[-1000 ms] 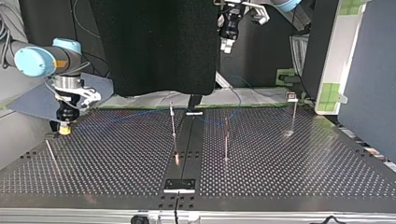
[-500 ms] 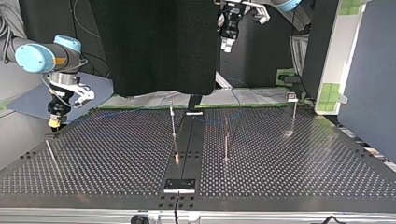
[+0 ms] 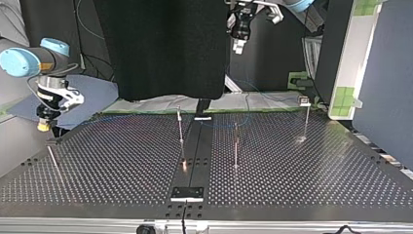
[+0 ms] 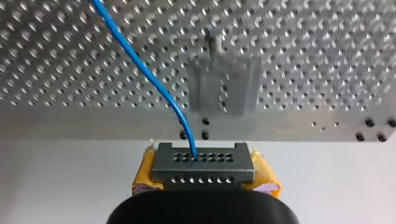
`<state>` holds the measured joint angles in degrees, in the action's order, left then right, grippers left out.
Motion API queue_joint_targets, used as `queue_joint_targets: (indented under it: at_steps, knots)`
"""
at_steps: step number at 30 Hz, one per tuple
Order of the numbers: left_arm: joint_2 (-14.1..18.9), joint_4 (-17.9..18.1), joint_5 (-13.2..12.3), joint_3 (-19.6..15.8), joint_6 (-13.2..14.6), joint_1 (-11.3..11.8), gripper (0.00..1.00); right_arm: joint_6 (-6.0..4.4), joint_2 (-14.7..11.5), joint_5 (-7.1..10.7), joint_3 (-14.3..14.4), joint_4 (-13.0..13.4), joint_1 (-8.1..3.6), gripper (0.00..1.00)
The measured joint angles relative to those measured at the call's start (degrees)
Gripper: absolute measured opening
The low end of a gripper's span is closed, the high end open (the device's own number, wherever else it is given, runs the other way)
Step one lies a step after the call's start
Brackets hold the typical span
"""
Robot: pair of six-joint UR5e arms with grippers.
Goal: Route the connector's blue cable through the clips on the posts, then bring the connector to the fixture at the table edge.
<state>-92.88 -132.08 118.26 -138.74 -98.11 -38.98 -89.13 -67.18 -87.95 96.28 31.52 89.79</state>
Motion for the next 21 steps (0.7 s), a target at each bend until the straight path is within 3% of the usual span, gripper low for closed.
queue_joint_targets:
  at_steps: [5,8,21]
  knots:
    - [0.02,-0.54,1.17,0.01,1.03,-0.19,1.00,-0.38,0.04,2.34,-1.20,-0.56,-2.24,0.02]
    - [0.01,-0.56,1.35,0.01,1.14,-0.09,1.00,-0.50,0.09,3.64,-1.46,-0.59,-2.85,0.02]
    - [0.00,-0.60,1.39,0.04,1.24,0.03,1.00,-1.68,0.45,10.56,-1.71,0.48,-2.89,0.02]
